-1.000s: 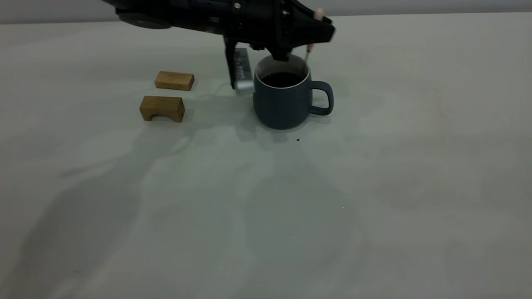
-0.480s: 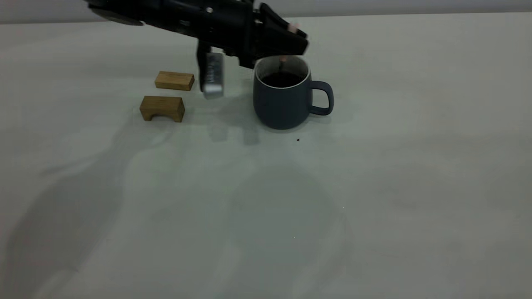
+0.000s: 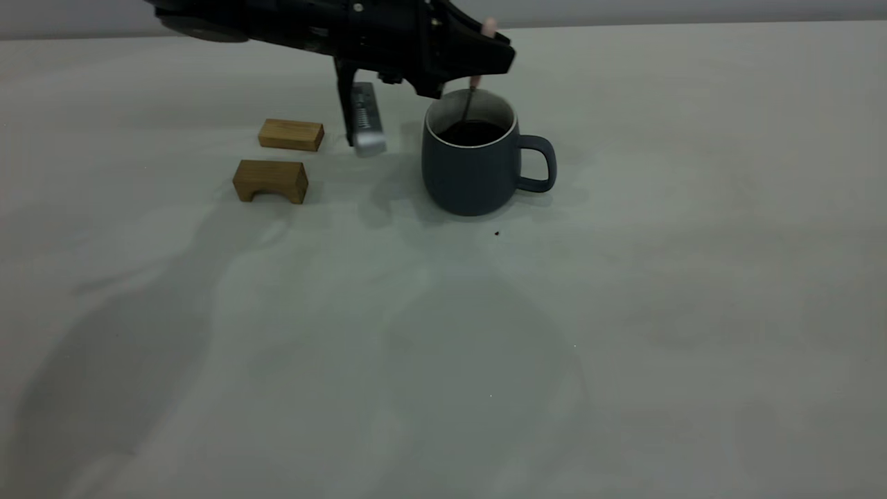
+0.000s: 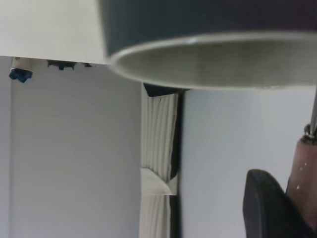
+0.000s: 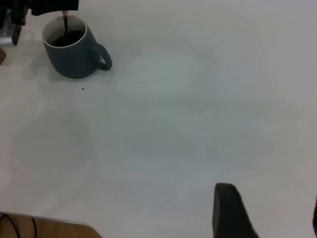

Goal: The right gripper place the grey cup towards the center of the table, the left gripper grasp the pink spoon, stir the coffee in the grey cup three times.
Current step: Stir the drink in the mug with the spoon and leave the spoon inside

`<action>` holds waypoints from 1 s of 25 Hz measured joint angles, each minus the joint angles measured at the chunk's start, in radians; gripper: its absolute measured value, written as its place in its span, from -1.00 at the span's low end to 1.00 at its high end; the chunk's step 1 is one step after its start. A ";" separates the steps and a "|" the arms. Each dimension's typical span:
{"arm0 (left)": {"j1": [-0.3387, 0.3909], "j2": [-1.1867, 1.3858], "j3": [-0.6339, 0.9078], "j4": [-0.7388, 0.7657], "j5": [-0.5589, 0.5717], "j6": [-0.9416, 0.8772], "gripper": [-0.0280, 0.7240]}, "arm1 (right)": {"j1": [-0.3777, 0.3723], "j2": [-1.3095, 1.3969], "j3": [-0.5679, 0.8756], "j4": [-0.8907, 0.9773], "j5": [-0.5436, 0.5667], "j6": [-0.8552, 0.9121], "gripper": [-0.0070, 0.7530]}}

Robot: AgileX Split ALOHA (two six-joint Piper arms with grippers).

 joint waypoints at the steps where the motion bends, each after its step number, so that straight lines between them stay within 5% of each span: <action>1: -0.006 0.000 0.000 0.000 0.002 0.000 -0.60 | 0.000 0.000 0.000 0.000 0.000 0.000 0.17; 18: -0.001 0.000 0.000 0.079 0.240 -0.002 -0.57 | 0.000 0.000 0.000 0.000 0.000 0.000 0.17; 25: 0.003 0.000 0.000 0.194 0.238 0.100 0.31 | 0.000 0.000 0.000 0.000 0.000 0.000 0.17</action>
